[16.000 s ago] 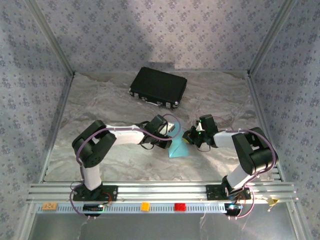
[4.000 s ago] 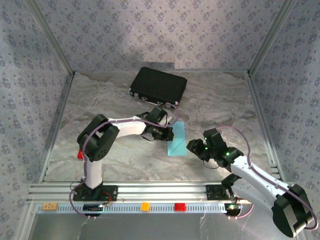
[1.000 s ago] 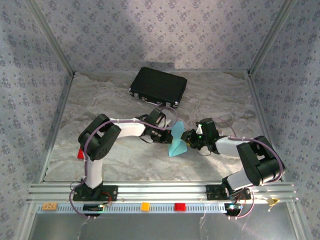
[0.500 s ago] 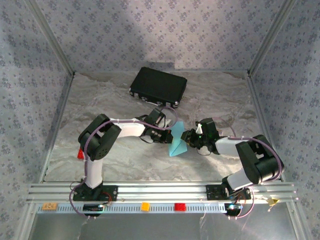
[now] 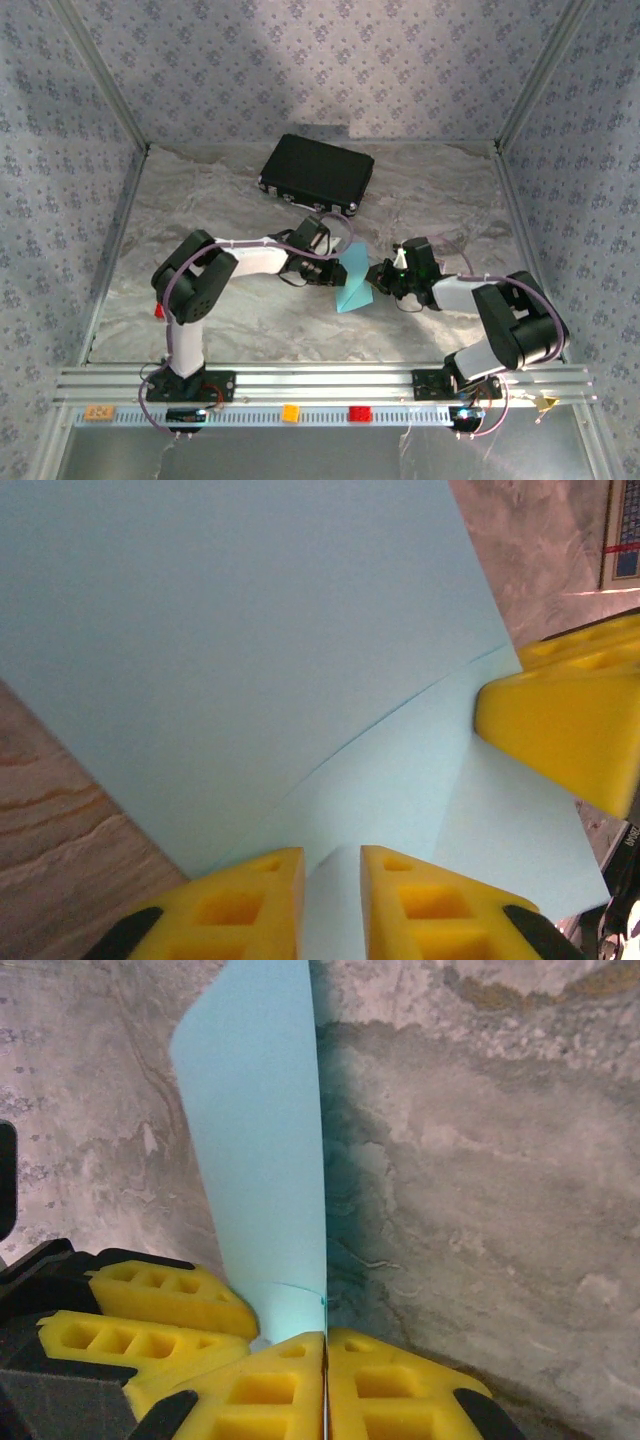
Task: Fold a paper plane with a square sheet of paper (pick it up from the middle)
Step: Turn over the paper at the center of the table.
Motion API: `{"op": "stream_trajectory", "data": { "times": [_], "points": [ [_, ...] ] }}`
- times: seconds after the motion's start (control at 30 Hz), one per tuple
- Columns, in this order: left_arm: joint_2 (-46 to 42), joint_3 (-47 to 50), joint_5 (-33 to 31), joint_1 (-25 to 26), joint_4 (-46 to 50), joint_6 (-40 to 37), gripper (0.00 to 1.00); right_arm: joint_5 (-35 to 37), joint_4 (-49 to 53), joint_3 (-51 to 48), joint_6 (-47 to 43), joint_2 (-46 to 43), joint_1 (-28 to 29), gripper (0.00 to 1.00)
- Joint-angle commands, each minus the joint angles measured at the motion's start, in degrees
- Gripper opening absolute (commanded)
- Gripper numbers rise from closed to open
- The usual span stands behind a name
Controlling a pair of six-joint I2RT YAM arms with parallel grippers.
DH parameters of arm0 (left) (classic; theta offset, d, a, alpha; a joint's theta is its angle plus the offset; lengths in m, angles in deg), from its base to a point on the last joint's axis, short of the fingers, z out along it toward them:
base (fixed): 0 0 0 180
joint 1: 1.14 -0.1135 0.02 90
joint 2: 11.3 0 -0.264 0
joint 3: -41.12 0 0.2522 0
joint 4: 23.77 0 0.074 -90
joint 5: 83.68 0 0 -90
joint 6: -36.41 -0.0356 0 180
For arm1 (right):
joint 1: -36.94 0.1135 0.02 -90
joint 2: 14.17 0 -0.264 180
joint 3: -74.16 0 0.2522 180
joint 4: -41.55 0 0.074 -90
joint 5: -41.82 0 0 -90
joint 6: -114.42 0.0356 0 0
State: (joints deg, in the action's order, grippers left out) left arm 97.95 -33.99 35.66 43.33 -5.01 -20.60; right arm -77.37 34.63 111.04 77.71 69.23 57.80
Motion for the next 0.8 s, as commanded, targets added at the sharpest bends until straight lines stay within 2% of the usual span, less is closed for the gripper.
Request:
{"op": "stream_trajectory", "data": {
  "times": [0.0, 0.2, 0.3, 0.37, 0.43, 0.6, 0.77],
  "points": [
    [-5.2, 0.9, -2.3, -0.1, 0.9, 0.1, 0.27, 2.4, 3.9, -0.3, -2.8, -5.3, 0.5, 0.08],
    [-13.2, 3.6, -8.9, -0.1, 1.2, 0.1, 0.38, 13.9, 20.1, 2.4, -11.0, -17.6, 4.1, 0.07],
    [-17.1, 5.2, -12.9, -0.1, 1.4, -0.5, 0.43, 25.1, 31.1, 4.8, -14.0, -24.2, 7.2, 0.06],
    [-19.2, 6.4, -14.9, -0.2, 1.2, -0.5, 0.45, 32.8, 38.5, 6.8, -12.9, -27.0, 8.6, 0.06],
    [-21.1, 7.5, -16.6, -0.3, 0.9, -0.4, 0.46, 37.6, 45.0, 9.5, -12.7, -28.7, 9.7, 0.04],
    [-25.9, 9.9, -21.5, -0.7, 0.7, 0.0, 0.47, 48.3, 55.7, 17.0, -13.8, -27.9, 14.8, 0.04],
    [-31.7, 13.5, -28.4, -2.0, 1.0, 1.7, 0.49, 64.1, 68.8, 27.5, -12.0, -19.4, 22.3, 0.04]
  ]
}}
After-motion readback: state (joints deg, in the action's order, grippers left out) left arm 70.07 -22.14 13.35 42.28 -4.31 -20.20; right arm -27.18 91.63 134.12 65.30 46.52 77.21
